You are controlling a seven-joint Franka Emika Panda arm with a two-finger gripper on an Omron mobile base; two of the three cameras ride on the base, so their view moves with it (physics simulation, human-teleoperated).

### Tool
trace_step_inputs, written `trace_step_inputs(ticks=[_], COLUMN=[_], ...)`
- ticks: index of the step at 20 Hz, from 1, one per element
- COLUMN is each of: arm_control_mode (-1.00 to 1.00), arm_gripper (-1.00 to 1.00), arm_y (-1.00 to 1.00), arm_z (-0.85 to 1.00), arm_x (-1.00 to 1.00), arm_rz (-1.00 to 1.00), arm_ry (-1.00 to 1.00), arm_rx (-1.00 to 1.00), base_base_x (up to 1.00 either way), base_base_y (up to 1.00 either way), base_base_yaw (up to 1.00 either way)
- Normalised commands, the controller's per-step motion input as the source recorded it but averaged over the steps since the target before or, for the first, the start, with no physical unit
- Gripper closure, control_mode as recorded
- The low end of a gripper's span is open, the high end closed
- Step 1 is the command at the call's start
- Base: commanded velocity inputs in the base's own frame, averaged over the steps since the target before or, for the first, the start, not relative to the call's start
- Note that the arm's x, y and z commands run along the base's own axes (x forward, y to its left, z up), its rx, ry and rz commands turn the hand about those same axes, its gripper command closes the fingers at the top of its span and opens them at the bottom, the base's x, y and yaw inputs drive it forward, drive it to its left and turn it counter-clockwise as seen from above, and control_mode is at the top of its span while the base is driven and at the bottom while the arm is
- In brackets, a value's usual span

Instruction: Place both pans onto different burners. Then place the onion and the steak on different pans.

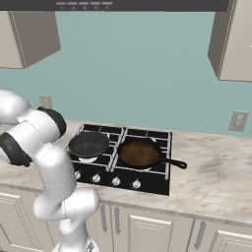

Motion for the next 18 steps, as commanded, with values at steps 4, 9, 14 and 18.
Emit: trace_step_inputs(ticks=[4,9,14,18], arm_control_mode=[-1.00,-1.00,-1.00,-1.00], arm_gripper=[1.00,1.00,1.00,1.00], arm_y=[-0.46,-0.41,-0.42,-0.36], arm_z=[0.43,0.58,0.51,0.32], arm_x=[-0.40,-0.30,-0.22,-0.28], arm_rz=[-0.07,-0.04,0.00,0.01], arm_ry=[0.03,0.14,0.15,0.17], arm_rx=[0.08,0.06,0.03,0.00], base_base_x=[0.00,0.00,0.00,0.00], base_base_y=[0.00,0.00,0.00,0.00], base_base_yaw=[0.00,0.00,0.00,0.00])
